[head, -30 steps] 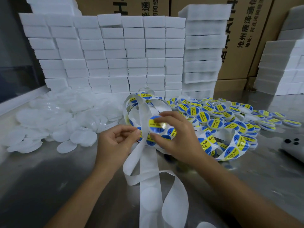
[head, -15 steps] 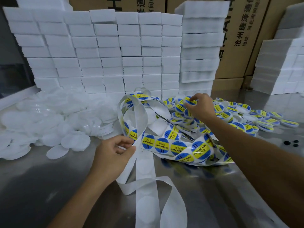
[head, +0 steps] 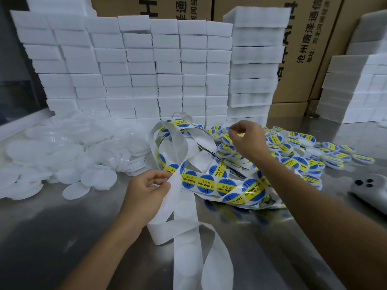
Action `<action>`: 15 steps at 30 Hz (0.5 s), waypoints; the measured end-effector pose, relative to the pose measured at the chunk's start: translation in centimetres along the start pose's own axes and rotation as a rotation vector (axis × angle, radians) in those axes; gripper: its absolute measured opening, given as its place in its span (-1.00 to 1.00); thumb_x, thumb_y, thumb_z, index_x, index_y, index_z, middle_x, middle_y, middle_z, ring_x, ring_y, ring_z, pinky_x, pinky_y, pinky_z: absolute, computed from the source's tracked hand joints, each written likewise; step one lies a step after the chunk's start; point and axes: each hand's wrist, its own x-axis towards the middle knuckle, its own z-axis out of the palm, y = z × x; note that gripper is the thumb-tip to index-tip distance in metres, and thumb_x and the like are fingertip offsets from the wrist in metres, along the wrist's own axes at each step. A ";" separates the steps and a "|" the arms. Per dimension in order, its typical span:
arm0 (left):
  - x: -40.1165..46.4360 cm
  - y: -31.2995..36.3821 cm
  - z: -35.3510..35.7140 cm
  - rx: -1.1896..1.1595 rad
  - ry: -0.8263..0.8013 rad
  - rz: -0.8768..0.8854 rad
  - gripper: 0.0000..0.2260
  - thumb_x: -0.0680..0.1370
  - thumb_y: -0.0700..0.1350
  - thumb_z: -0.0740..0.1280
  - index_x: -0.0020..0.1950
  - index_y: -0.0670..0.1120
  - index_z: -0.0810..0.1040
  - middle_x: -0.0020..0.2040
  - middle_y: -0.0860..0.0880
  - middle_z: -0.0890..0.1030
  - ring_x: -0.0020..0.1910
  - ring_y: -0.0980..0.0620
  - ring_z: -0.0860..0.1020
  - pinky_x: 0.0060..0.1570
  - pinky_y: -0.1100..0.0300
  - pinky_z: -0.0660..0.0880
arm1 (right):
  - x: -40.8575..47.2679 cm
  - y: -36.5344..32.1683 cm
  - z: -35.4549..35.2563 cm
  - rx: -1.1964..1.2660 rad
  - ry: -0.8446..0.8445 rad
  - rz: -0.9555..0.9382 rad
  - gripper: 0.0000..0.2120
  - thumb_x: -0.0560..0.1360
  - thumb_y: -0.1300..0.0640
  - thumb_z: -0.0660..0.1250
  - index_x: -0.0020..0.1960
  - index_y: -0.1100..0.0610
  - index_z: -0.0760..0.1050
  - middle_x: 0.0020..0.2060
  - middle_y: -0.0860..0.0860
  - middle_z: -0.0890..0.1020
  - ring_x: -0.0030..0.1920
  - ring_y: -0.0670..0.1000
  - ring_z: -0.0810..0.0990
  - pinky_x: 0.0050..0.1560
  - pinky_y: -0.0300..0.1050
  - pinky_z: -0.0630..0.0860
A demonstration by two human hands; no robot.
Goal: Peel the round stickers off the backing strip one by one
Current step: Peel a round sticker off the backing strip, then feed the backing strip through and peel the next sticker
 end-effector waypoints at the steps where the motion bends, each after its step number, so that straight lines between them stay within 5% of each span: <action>1: -0.1 0.1 -0.1 -0.053 -0.008 -0.036 -0.74 0.52 -0.30 0.37 -0.12 0.08 0.66 -0.12 0.01 0.67 -0.10 0.05 0.61 -0.19 0.26 0.48 | -1.1 -1.1 0.0 0.053 0.010 -0.036 -0.89 0.53 0.16 0.36 0.00 0.15 0.64 -0.11 -0.01 0.69 -0.08 -0.05 0.63 0.02 -0.08 0.58; 4: -0.2 0.5 -0.2 -0.240 -0.043 -0.127 -0.76 0.54 -0.32 0.35 -0.01 0.01 0.67 0.00 -0.07 0.69 -0.03 -0.04 0.63 -0.09 0.15 0.54 | -4.6 -4.2 0.1 0.211 0.000 -0.139 -0.92 0.52 0.17 0.37 -0.09 0.01 0.61 -0.26 -0.18 0.64 -0.19 -0.18 0.61 -0.11 -0.27 0.55; 9: -0.3 0.8 -0.2 -0.451 -0.145 -0.168 -0.72 0.55 -0.37 0.28 0.17 -0.11 0.62 0.12 -0.17 0.67 0.15 -0.16 0.61 0.25 -0.07 0.48 | -10.3 -7.5 0.9 0.492 -0.217 -0.045 -0.87 0.57 0.00 0.34 0.11 -0.05 0.50 -0.29 0.01 0.69 -0.26 -0.02 0.67 -0.10 0.03 0.61; 15: -0.9 1.2 0.2 -0.480 -0.286 -0.132 -0.71 0.53 -0.40 0.25 0.12 -0.13 0.63 0.04 -0.24 0.66 -0.04 -0.10 0.65 -0.04 0.12 0.59 | -12.6 -8.7 1.4 0.793 -0.324 0.073 -0.82 0.51 0.20 0.44 0.06 0.01 0.55 -0.07 0.02 0.70 -0.07 -0.04 0.69 -0.09 -0.12 0.63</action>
